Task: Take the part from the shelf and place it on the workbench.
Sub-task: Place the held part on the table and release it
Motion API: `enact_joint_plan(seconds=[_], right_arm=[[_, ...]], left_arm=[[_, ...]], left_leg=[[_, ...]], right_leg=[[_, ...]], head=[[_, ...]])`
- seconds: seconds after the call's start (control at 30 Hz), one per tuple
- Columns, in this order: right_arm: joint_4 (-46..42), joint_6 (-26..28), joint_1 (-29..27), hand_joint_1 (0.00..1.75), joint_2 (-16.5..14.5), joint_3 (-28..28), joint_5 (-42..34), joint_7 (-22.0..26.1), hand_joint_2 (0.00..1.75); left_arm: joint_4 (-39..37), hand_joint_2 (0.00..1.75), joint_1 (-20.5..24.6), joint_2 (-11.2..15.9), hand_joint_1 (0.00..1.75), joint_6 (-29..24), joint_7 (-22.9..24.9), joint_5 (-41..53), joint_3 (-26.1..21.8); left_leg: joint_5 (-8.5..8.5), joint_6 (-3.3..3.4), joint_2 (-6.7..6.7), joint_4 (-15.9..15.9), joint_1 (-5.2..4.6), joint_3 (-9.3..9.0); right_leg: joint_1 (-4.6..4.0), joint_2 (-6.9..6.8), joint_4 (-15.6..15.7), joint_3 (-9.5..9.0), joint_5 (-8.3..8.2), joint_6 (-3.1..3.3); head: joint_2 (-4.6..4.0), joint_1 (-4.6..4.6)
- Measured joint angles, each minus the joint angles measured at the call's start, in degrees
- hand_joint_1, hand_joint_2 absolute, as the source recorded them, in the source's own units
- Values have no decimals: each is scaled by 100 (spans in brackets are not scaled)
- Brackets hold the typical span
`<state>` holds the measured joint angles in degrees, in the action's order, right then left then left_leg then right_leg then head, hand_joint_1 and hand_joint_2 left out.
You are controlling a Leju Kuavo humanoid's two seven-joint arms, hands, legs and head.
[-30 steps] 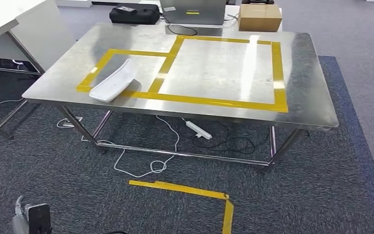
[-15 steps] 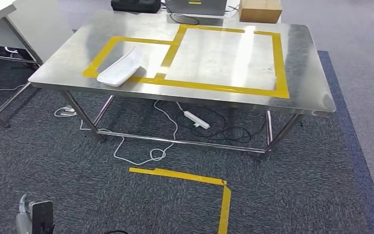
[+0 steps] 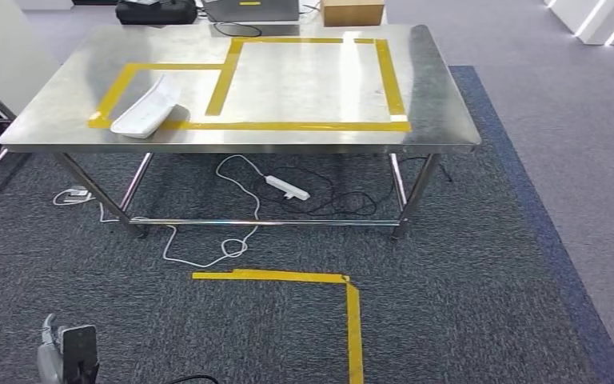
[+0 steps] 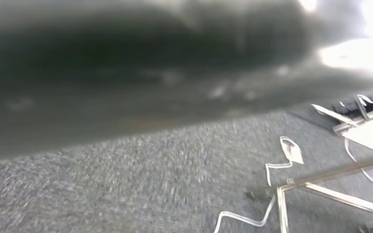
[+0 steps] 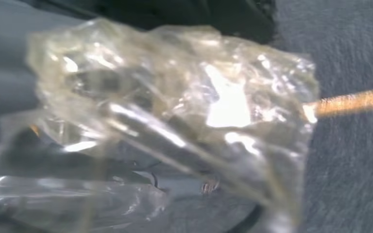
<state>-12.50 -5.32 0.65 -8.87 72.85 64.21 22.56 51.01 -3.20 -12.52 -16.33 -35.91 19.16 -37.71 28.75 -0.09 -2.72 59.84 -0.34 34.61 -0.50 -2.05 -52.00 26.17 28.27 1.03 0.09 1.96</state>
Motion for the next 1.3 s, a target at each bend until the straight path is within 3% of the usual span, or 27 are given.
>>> enact_joint_plan(seconds=[0.07, 0.1, 0.13, 0.17, 0.23, 0.3, 0.33, 0.4, 0.47, 0.57, 0.6, 0.63, 0.67, 0.7, 0.73, 0.77, 0.83, 0.87, 0.93, 0.97, 1.03, 1.1, 1.13, 1.17, 1.2, 1.23, 1.3], right_arm=[[-4, -4, 17, 0, 2, 3, -7, 14, 0], [-4, -7, 18, 0, 2, 5, -8, 21, 0], [-4, -7, 13, 0, 2, 7, -7, 24, 0], [-4, -7, 9, 0, 2, 10, -6, 25, 0], [-6, -5, 7, 0, 3, 24, -2, 26, 0], [-12, 0, 15, 0, 5, 37, 4, 27, 0], [-16, 3, 18, 0, 6, 41, 5, 28, 0], [-17, 9, 12, 0, 9, 48, 9, 30, 0], [-17, 11, -1, 0, 17, 52, 14, 30, 0], [-17, 11, 0, 0, 21, 54, 25, 28, 0], [-17, 10, 6, 0, 21, 54, 30, 28, 0], [-17, 10, 10, 0, 21, 54, 34, 28, 0], [-18, 11, 12, 0, 21, 54, 39, 28, 0], [-19, 11, 12, 0, 22, 55, 42, 28, 0], [-20, 12, 15, 0, 23, 55, 42, 28, 0], [-22, 12, 24, 0, 30, 55, 42, 29, 0], [-28, 12, 58, 0, 42, 56, 42, 34, 0], [-30, 11, 75, 0, 48, 56, 43, 37, 0], [-29, 10, 76, 0, 46, 55, 44, 37, 0], [-28, 10, 62, 0, 44, 55, 45, 34, 0], [-26, 10, 39, 0, 41, 56, 46, 30, 0], [-27, 11, 31, 0, 42, 60, 45, 30, 0], [-27, 9, 31, 0, 43, 64, 44, 30, 0], [-27, 4, 31, 0, 43, 69, 44, 30, 0], [-27, -5, 30, 0, 42, 73, 46, 28, 0], [-26, -19, 30, 0, 42, 76, 51, 27, 0], [-26, -44, 28, 0, 41, 77, 66, 26, 0]], left_arm=[[-15, 0, -13, 9, 0, -4, 0, -1, 5], [-22, 0, -10, 13, 0, -7, 0, -1, 8], [-29, 0, -3, 14, 0, -10, 0, -1, 12], [-36, 0, 5, 16, 0, -16, 0, -1, 19], [-49, 0, 27, 20, 0, -35, 0, -1, 40], [-61, 0, 59, 24, 0, -60, 0, -4, 71], [-68, 0, 74, 26, 0, -71, 0, -15, 90], [-84, 0, 87, 28, 0, -89, 0, -43, 130], [-103, 0, 110, 33, 0, -99, 0, -59, 162], [-117, 0, 136, 46, 0, -103, 0, -63, 190], [-122, 0, 139, 47, 0, -103, 0, -64, 195], [-130, 0, 142, 47, 0, -103, 0, -63, 200], [-139, 0, 147, 48, 0, -103, 0, -62, 206], [-148, 0, 152, 49, 0, -104, 0, -61, 213], [-155, 0, 158, 49, 0, -106, 0, -61, 222], [-160, 0, 163, 49, 0, -109, 0, -60, 234], [-168, 0, 183, 49, 0, -116, 0, -56, 266], [-175, 0, 197, 50, 0, -121, 0, -54, 279], [-191, 0, 216, 54, 0, -130, 0, -51, 290], [-200, 0, 212, 55, 0, -135, 0, -50, 291], [-221, 0, 194, 55, 0, -144, 0, -51, 292], [-245, 0, 186, 58, 0, -155, 0, -51, 293], [-256, 0, 188, 64, 0, -162, 0, -51, 293], [-266, 0, 190, 70, 0, -168, 0, -51, 296], [-274, 0, 193, 75, 0, -174, 0, -51, 299], [-281, 0, 198, 81, 0, -181, 0, -50, 307], [-290, 0, 220, 87, 0, -191, 0, -46, 331]], left_leg=[[565, -47, 196, 740, 29, 153], [682, -62, 222, 1045, 42, 184], [659, -78, 228, 1197, 55, 151], [523, -95, 229, 1150, 72, 30], [249, -138, 248, 559, 118, -438], [252, -122, 298, -122, 128, -858], [303, -91, 315, -291, 118, -939], [261, 22, 291, -323, 98, -876], [127, 139, 242, -329, 101, -734], [-111, 225, 191, -328, 90, -444], [-194, 228, 177, -323, 82, -338], [-277, 226, 164, -319, 73, -230], [-359, 220, 153, -315, 64, -123], [-443, 211, 144, -313, 55, -14], [-522, 199, 142, -311, 48, 71], [-596, 180, 142, -307, 37, 138], [-741, 131, 140, -306, 28, 209], [-816, 98, 136, -318, 33, 230], [-932, 24, 144, -348, 58, 270], [-838, -10, 165, -307, 67, 300], [-298, -62, 209, 68, 88, 398], [305, -100, 219, 822, 99, 501], [382, -114, 219, 1145, 102, 510], [325, -125, 220, 1376, 103, 465], [142, -131, 221, 1394, 106, 339], [-31, -134, 223, 1209, 112, 112], [-15, -114, 246, 438, 114, -494]], right_leg=[[5, 85, -59, 170, -123, 28], [10, 125, -106, 273, -180, 16], [20, 152, -164, 384, -228, -3], [35, 173, -232, 509, -270, -28], [62, 203, -386, 740, -336, -89], [63, 221, -520, 902, -404, -162], [60, 226, -552, 947, -449, -194], [70, 236, -553, 992, -554, -249], [93, 240, -670, 1087, -360, -300], [111, 232, -1541, 1316, 523, -368], [111, 231, -1895, 1350, 695, -381], [111, 230, -2148, 1326, 722, -386], [111, 229, -2230, 1221, 604, -380], [109, 229, -2150, 1034, 415, -362], [105, 228, -1868, 748, 259, -333], [90, 222, -1403, 353, 217, -292], [59, 209, -442, -325, 399, -225], [38, 207, -153, -493, 489, -204], [31, 201, -52, -444, 451, -160], [37, 190, -59, -377, 380, -112], [56, 166, -74, -209, 228, -28], [49, 164, -123, 17, 81, 7], [47, 161, -158, 127, 10, 4], [47, 160, -206, 256, -65, -4], [52, 160, -264, 382, -129, -19], [57, 163, -335, 510, -187, -42], [53, 172, -485, 734, -272, -103]], head=[[0, 4], [0, 5], [0, 5], [0, 7], [0, 10], [0, 4], [0, 2], [0, -2], [0, -11], [0, -42], [0, -45], [0, -45], [0, -45], [0, -46], [0, -45], [0, -44], [0, -40], [0, -41], [0, -43], [0, -44], [0, -34], [0, -22], [0, -22], [0, -22], [0, -20], [0, -19], [0, -20]])
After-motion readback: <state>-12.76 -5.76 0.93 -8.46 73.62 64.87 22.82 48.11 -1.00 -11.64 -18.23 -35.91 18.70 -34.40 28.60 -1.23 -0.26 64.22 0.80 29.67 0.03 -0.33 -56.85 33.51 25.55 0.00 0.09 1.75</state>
